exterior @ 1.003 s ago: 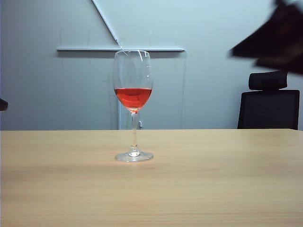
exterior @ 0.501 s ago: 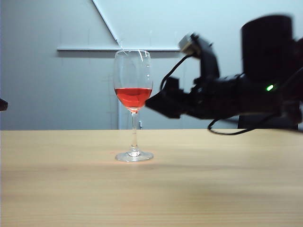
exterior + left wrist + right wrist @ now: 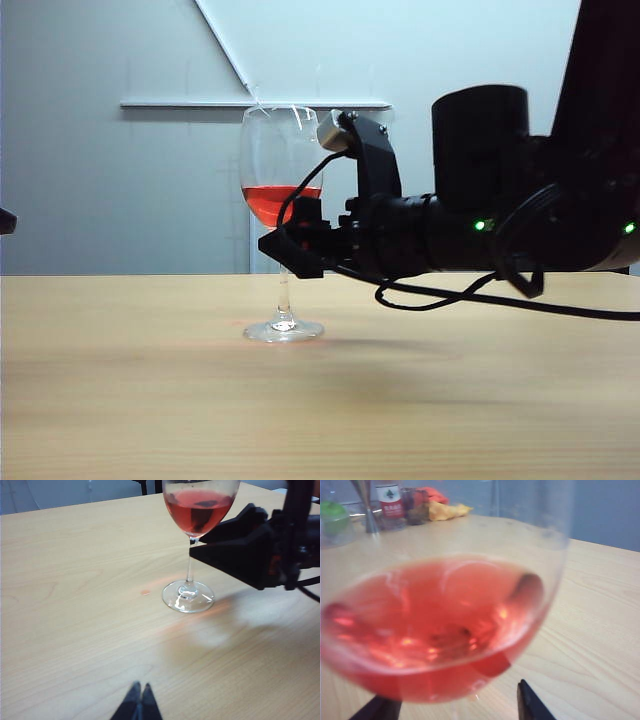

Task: Gently pick up the goblet, rotate it counterclockwise for two full turns (viewing from above), and then place it back on the table.

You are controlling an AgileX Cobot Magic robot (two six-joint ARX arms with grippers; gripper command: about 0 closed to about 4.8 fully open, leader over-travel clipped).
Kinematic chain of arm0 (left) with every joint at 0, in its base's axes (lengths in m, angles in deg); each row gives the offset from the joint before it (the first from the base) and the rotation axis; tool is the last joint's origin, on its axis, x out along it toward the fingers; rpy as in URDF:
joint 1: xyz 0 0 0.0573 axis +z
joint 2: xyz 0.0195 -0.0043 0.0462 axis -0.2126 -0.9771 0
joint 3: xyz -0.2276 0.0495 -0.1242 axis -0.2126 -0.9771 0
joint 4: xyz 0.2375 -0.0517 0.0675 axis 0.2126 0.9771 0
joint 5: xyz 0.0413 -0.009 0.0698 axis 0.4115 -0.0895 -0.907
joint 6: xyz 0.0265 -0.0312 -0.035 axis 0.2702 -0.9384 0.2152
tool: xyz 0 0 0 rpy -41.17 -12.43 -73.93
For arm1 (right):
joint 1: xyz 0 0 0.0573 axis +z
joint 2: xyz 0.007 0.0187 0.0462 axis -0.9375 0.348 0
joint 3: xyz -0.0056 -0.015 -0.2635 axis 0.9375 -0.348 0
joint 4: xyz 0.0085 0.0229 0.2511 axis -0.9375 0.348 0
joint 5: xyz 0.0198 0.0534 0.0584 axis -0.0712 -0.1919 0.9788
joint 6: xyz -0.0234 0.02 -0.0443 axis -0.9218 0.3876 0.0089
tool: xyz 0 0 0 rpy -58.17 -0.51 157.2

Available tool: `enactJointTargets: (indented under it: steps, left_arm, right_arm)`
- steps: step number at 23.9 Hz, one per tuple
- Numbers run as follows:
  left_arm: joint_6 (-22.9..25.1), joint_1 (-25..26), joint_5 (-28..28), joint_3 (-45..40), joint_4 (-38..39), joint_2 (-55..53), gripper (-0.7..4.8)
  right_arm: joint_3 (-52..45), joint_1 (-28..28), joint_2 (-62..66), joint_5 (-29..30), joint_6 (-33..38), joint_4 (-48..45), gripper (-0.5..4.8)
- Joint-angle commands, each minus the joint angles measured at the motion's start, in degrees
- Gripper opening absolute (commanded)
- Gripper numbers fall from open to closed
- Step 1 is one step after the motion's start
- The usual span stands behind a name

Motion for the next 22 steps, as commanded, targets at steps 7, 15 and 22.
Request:
enactJointTargets:
  steps: [7, 15, 22]
  left_arm:
    - [0.02, 0.07, 0.13, 0.20, -0.74, -0.02, -0.05]
    - [0.02, 0.07, 0.15, 0.20, -0.72, -0.02, -0.05]
    - [0.02, 0.07, 0.15, 0.20, -0.72, -0.02, -0.05]
  right_arm:
    - [4.83, 0.07, 3.30, 0.42, 0.09, -0.39, 3.13]
    - [5.77, 0.07, 3.72, 0.46, 1.16, 0.35, 2.41]
    - [5.90, 0.07, 3.93, 0.46, 1.60, 0.31, 1.71]
